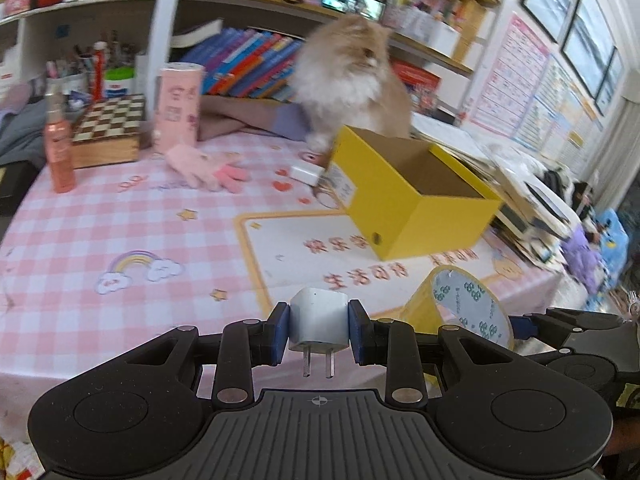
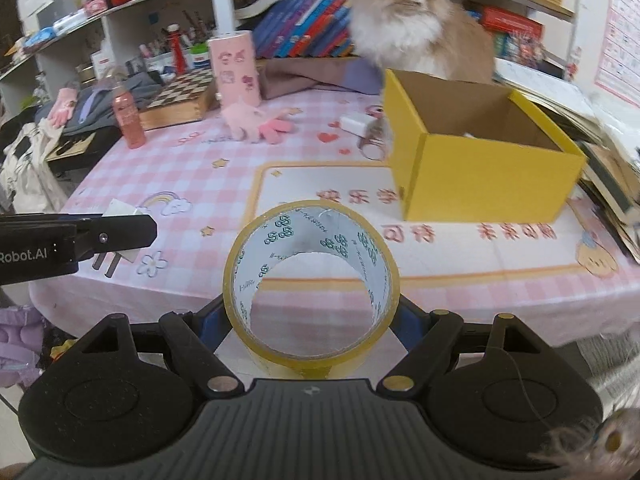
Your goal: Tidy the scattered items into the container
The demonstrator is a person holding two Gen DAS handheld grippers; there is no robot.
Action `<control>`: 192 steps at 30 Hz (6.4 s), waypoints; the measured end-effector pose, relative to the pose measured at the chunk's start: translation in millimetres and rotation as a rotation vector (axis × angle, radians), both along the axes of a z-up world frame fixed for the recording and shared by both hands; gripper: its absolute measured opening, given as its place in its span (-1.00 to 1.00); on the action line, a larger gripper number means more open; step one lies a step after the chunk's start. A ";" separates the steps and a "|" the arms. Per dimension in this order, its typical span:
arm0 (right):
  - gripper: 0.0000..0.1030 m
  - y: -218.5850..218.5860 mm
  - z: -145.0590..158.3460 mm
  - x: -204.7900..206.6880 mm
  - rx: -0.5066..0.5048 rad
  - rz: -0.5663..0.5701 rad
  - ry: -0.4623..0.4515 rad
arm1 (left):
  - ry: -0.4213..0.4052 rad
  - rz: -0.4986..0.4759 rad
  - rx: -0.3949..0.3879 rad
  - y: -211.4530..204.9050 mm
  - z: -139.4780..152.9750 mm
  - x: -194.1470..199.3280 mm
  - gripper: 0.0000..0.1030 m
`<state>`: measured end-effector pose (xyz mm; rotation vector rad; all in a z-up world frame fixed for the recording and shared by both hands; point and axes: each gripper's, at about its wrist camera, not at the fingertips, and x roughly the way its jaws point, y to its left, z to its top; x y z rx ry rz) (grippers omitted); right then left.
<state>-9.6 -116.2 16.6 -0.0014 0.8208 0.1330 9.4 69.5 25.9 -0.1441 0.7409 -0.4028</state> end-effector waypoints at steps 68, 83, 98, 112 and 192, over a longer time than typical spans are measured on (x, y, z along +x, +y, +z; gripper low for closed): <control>0.55 -140.9 -12.5 -14.0 -0.014 -0.330 0.077 | 0.061 -0.335 0.014 -156.9 -18.5 43.3 -0.43; 0.55 -171.3 -19.7 13.2 -0.007 -0.301 0.103 | 0.080 -0.317 0.024 -187.0 -23.4 64.1 -0.43; 0.55 -205.0 -24.4 52.9 0.005 -0.252 0.110 | 0.071 -0.280 0.039 -216.9 -23.3 94.2 -0.43; 0.55 -226.7 -7.5 83.4 0.001 -0.214 0.015 | -0.016 -0.252 0.022 -231.9 -3.1 121.8 -0.43; 0.70 -184.6 23.4 78.8 -0.039 -0.177 -0.169 | -0.129 -0.020 0.152 -170.6 5.7 72.4 0.72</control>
